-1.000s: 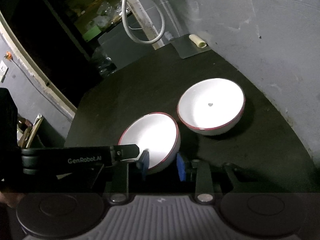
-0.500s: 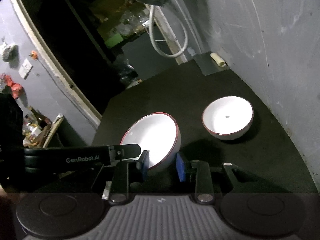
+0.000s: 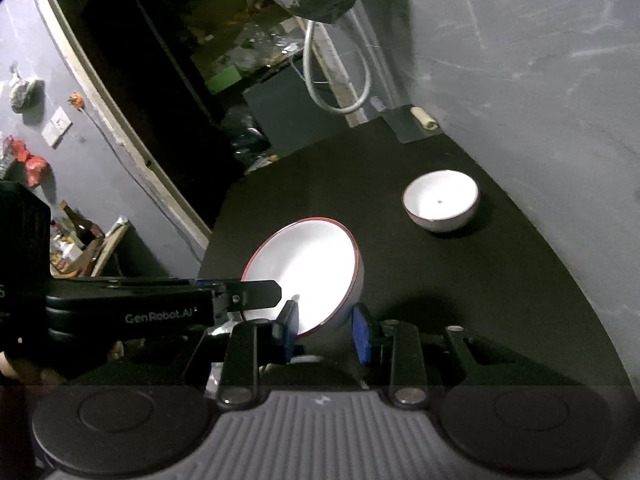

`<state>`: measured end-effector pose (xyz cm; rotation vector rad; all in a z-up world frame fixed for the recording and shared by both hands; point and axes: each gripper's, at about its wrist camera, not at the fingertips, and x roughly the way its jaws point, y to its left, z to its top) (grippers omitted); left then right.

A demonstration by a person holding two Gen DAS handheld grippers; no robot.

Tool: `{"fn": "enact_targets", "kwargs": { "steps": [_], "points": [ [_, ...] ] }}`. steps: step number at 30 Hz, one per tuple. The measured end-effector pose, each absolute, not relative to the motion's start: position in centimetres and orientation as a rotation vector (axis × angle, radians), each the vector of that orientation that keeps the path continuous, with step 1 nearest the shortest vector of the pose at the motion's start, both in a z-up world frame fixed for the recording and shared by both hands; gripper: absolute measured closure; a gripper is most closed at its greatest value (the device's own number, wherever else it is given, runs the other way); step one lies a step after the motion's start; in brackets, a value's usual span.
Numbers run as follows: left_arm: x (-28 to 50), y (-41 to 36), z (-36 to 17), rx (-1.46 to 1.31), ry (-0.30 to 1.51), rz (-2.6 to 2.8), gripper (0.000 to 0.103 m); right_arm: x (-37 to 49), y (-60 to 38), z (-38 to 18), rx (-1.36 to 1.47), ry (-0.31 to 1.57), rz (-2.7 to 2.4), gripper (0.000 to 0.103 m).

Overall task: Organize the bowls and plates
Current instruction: 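Lift the white bowl and carry it over the steel bowl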

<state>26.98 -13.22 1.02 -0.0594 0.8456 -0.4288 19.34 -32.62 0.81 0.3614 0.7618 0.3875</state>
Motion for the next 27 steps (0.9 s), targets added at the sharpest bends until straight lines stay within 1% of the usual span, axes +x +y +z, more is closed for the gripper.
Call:
{"fn": "enact_targets", "kwargs": {
  "steps": [6, 12, 17, 27],
  "points": [
    [24.2, -12.4, 1.5, -0.086, 0.829, -0.517, 0.087, 15.9, -31.8, 2.3, 0.326, 0.771, 0.314, 0.070],
    [23.1, -12.0, 1.4, -0.092, 0.824, -0.563, 0.087, 14.4, -31.2, 2.6, 0.311, 0.793, 0.295, 0.070],
    [23.2, -12.2, 1.5, -0.064, 0.824, -0.565, 0.087, 14.6, -31.3, 2.3, 0.307, 0.824, 0.324, 0.070],
    [23.3, -13.0, 0.4, -0.051, 0.881, -0.517, 0.087, 15.5, -31.7, 1.9, 0.253, 0.881, 0.401, 0.070]
  ]
}}
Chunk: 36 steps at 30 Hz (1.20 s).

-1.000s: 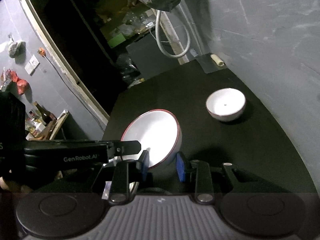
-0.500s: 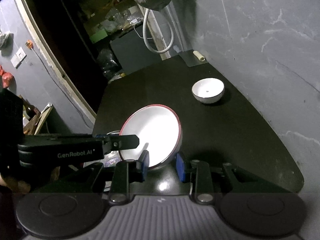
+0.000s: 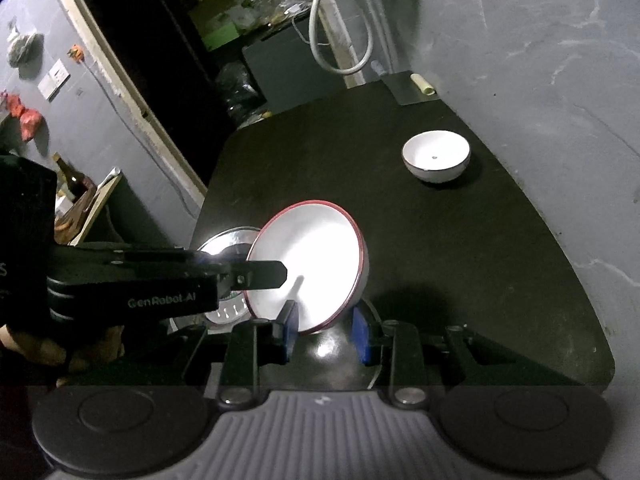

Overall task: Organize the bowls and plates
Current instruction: 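Lift the white bowl and carry it over the steel bowl, then lower the white bowl into the steel bowl with both grippers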

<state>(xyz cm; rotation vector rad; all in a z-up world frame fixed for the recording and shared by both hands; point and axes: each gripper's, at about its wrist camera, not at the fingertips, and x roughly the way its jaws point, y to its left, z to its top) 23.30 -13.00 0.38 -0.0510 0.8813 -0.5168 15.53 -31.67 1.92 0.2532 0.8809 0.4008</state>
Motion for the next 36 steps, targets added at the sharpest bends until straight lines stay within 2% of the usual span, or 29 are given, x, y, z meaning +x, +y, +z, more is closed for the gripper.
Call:
{"fn": "enact_targets", "kwargs": {
  "steps": [36],
  "points": [
    [21.6, -13.3, -2.5, -0.034, 1.038, -0.434, 0.083, 16.7, -30.9, -0.2, 0.109, 1.004, 0.584, 0.070]
  ]
}}
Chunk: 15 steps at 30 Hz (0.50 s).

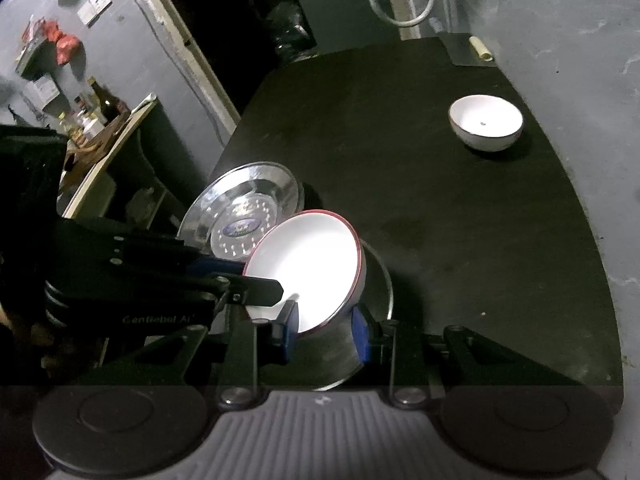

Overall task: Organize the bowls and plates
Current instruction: 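Lower the white bowl into the steel bowl with both grippers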

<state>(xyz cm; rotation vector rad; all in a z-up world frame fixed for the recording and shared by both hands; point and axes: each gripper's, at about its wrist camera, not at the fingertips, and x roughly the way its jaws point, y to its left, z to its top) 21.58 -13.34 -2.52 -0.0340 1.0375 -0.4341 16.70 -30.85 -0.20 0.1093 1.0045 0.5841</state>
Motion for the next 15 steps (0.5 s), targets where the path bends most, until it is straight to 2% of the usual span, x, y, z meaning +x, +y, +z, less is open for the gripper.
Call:
{"fn": "enact_targets", "kwargs": {
  "steps": [15],
  "points": [
    [22.3, -13.5, -3.7, -0.016, 1.118, -0.456, 0.074, 17.1, -29.8, -1.3, 0.061, 1.089, 0.596, 0.069]
  ]
}}
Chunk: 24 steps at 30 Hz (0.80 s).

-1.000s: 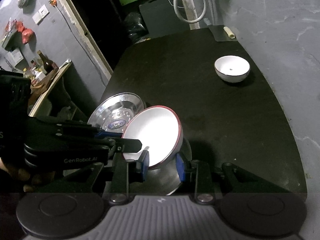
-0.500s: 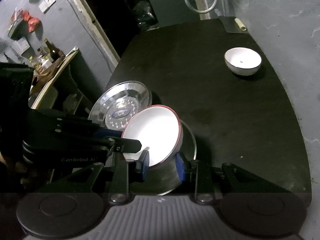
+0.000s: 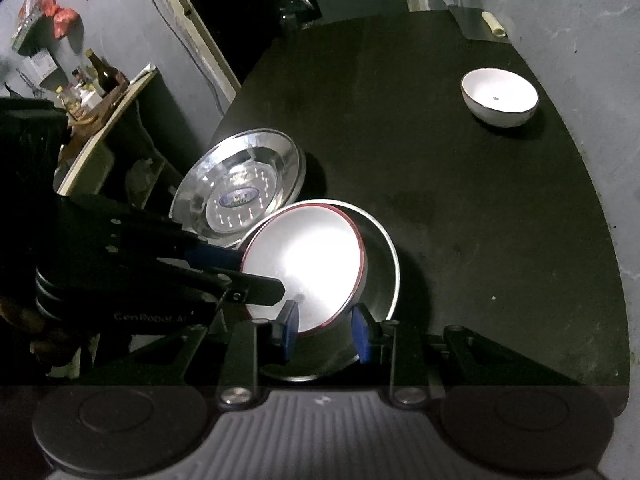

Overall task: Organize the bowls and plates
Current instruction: 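Lower the white bowl into the steel bowl with both grippers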

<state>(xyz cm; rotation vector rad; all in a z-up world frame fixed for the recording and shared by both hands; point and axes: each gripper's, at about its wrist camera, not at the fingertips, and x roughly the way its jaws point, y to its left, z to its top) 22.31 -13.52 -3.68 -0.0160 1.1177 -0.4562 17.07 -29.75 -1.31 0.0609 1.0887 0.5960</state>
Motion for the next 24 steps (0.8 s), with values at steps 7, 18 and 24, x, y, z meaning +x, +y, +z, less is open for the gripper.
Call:
{"fn": "enact_targets", "kwargs": {
  "steps": [7, 18, 24],
  "points": [
    [22.7, -13.9, -4.1, -0.010, 1.128, -0.463, 0.072, 17.2, -29.8, -1.5, 0.068, 1.099, 0.592, 0.069],
    [22.7, -14.1, -4.1, 0.013, 1.129, -0.475, 0.066, 16.8, -29.0, -1.1, 0.015, 1.088, 0.579, 0.067],
    [22.7, -14.1, -4.1, 0.028, 1.125, -0.482, 0.062, 16.6, -28.9, -1.0, -0.001, 1.084, 0.578, 0.067]
  ]
}}
